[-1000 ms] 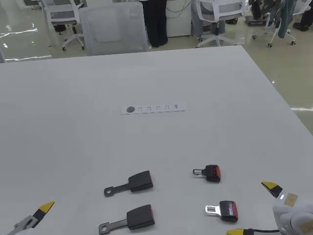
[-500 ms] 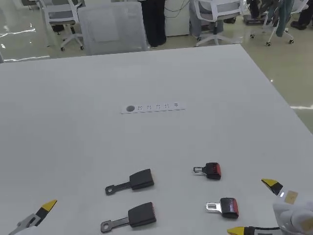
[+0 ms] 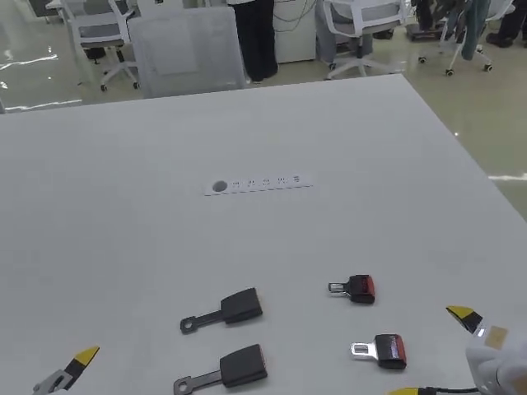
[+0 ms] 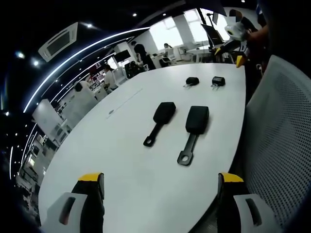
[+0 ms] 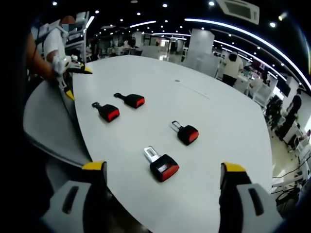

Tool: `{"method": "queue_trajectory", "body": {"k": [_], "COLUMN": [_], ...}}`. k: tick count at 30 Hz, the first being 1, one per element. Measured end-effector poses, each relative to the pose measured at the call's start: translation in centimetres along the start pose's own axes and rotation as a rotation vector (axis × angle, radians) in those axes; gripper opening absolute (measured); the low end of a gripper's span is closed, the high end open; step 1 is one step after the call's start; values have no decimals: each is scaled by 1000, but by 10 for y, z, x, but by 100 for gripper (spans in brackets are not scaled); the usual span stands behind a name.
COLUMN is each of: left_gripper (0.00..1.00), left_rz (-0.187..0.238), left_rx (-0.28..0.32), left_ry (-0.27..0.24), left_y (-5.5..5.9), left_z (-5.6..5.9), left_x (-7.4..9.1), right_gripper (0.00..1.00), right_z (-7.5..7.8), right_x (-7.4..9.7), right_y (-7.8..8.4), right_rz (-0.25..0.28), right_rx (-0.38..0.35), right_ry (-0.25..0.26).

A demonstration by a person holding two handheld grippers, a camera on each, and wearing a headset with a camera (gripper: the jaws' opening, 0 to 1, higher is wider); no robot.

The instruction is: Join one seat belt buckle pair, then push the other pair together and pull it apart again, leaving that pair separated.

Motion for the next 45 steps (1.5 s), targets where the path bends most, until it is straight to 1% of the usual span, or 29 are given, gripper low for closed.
{"method": "queue_trajectory", "body": {"k": [9, 15, 20, 23, 25, 27, 30, 36, 39, 40, 42, 44, 45], "left_gripper": [99, 99, 99, 99, 99, 99, 98, 96, 95, 94, 91, 90, 88], "left_rz": [-9, 7, 5, 2, 5, 6, -4, -14, -40, -67, -65, -82, -91], "left_rx": [12, 30, 29, 26, 20, 19, 25, 15, -8, -34, -23, -21, -23], "left_ry": [-3, -10, -12, -13, -15, -16, -9, -2, 12, 21, 23, 28, 26], "left_y": [1, -1, -1, -1, -2, -2, -1, -2, 0, 3, 3, 4, 4], "left_z": [-1, -2, -3, -2, -3, -3, -2, -1, 2, 3, 3, 2, 0], "left_x": [0, 0, 0, 0, 1, 1, 1, 3, 3, 4, 4, 5, 5], "right_gripper": [99, 100, 100, 98, 94, 91, 89, 87, 85, 84, 82, 79, 78], "right_z": [3, 5, 6, 5, 5, 5, 6, 6, 7, 7, 7, 7, 8], "right_x": [0, 0, 1, 1, 2, 3, 4, 6, 7, 7, 7, 7, 6], "right_y": [-2, 0, 5, 7, 10, 9, 7, 1, -1, 0, 0, 1, 1], "right_rz": [10, 20, 15, 2, -24, -19, -15, -1, 1, -2, -6, -18, -20], "right_rx": [-3, -12, -29, -34, -20, -24, -25, -23, -2, 7, 19, 38, 46], "right_ry": [4, 7, 9, 0, -5, -9, -10, -14, -19, -22, -29, -37, -40]}}
Point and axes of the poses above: the centre of the closed fingertips' face, and the gripper's own axes: x roughly backward along the fingers, z roughly to its right, y roughly out of its underside, the point moved 2 cm from there along x, roughly backward along the fingers, and after that the axes turned 2 degrees about -x, right-handed, at the moved point
